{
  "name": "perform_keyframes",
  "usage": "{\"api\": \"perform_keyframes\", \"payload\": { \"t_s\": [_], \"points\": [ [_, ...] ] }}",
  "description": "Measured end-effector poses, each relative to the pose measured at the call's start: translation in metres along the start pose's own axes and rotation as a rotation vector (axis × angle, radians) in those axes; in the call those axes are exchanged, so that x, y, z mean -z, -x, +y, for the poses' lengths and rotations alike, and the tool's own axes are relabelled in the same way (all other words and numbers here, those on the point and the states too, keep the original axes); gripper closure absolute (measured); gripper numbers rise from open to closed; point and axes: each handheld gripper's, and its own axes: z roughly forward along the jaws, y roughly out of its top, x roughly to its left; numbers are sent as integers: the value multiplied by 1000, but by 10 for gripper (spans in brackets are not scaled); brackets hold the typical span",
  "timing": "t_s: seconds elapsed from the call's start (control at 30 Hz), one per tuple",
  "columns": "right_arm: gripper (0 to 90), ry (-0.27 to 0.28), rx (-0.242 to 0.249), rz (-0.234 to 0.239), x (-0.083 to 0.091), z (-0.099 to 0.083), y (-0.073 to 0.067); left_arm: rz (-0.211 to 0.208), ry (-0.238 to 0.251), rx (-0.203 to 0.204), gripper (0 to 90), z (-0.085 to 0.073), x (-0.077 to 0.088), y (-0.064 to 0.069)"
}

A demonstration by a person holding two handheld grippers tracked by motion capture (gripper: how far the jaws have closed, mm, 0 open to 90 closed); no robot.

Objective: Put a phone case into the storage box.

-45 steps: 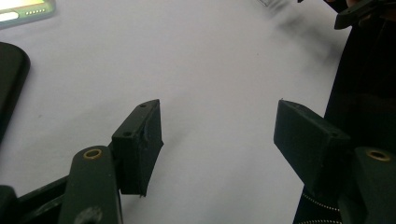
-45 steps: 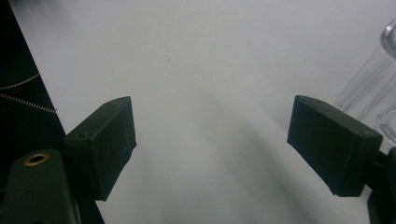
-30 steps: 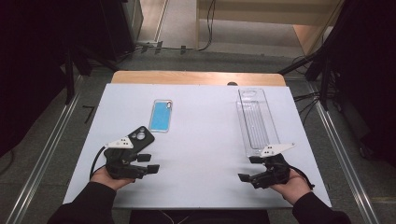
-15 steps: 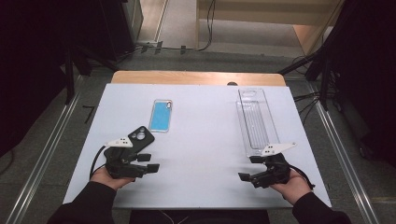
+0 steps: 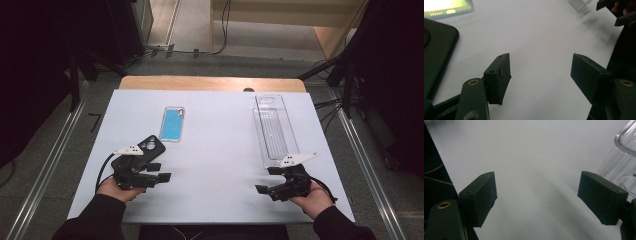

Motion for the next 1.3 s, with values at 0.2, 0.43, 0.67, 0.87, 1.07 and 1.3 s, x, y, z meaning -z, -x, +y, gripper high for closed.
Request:
{"api": "perform_keyframes", "payload": {
  "t_s": [0.2,0.43,0.67,0.87,1.07,1.3],
  "points": [
    [142,14,2,-2,1,0,0,21,5,30,323,8,-4,-6],
    [142,10,1,0,1,0,0,65,6,43,279,25,-8,-14],
    [143,9,-1,-3,2,0,0,94,4,61,280,45,-17,-23],
    [143,16,11,-3,3,0,-2,121,9,73,285,63,-22,-31],
    [142,12,8,2,2,0,-1,138,0,76,302,77,-28,-41],
    [142,12,6,2,2,0,-1,154,2,79,302,92,-37,-52]
  ]
}}
